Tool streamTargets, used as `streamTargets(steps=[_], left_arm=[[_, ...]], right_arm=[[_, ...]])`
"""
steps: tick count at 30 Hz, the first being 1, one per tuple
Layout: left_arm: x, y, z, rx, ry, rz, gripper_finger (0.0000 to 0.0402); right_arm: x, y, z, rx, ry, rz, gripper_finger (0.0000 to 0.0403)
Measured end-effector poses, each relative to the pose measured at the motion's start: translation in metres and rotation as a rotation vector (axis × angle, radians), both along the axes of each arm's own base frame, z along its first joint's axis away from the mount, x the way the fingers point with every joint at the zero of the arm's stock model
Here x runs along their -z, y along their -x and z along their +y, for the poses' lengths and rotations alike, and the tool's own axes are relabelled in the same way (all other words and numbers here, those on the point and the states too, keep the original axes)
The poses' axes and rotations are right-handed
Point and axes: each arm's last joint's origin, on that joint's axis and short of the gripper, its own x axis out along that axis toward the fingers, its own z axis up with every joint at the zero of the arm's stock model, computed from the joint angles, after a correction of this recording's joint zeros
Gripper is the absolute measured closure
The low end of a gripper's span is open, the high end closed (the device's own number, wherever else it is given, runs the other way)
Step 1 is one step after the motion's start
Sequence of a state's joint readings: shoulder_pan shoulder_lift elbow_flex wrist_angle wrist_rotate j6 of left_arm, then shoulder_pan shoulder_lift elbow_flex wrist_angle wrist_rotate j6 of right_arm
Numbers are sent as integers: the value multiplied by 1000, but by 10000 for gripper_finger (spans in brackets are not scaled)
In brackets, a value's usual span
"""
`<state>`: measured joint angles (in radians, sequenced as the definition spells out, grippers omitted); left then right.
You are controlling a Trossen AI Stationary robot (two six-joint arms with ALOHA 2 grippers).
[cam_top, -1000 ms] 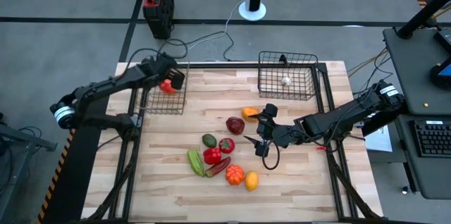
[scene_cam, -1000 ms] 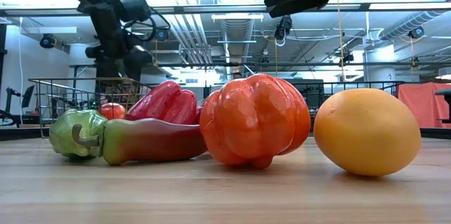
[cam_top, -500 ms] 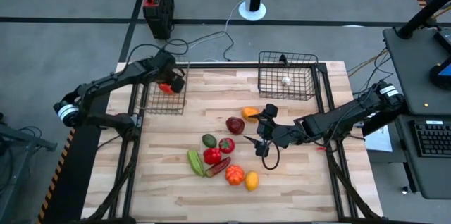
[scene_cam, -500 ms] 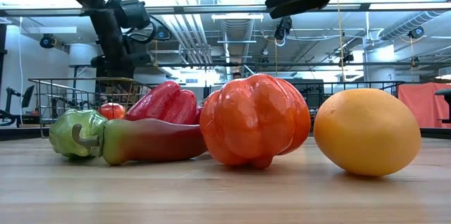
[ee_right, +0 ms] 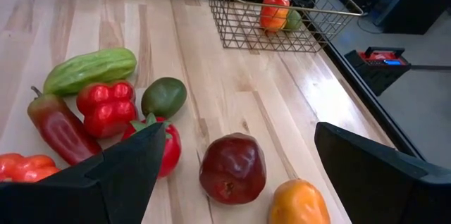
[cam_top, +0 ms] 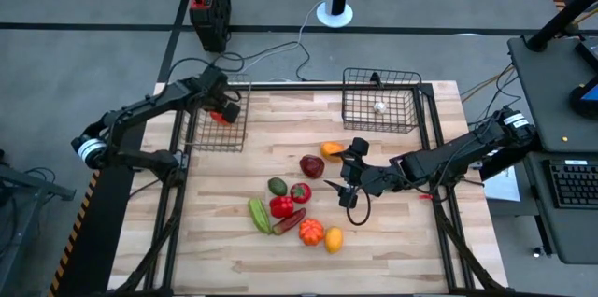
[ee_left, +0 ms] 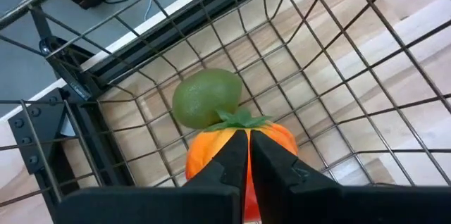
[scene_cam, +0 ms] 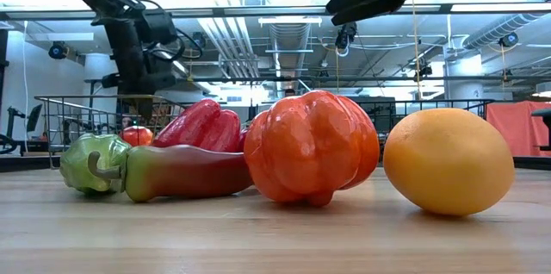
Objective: Sort produce into baskets
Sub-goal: Put the orange tomato into the brown wire basket
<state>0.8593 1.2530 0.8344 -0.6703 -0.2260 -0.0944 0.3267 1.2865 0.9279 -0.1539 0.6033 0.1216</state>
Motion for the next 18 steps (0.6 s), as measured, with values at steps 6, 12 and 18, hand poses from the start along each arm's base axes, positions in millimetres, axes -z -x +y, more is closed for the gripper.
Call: streamTargets(steps=[6, 12, 18], left_arm=[[8, 0, 2, -22, -33, 26, 401], [17, 0, 2, -32, -9, 40, 401], [19, 3, -1, -50, 25, 72, 401]], right_arm=[[0, 0, 0, 1, -1, -1, 46], [0, 0, 0, 1, -2, -1, 46], [0, 0, 0, 1, -2, -1, 46]])
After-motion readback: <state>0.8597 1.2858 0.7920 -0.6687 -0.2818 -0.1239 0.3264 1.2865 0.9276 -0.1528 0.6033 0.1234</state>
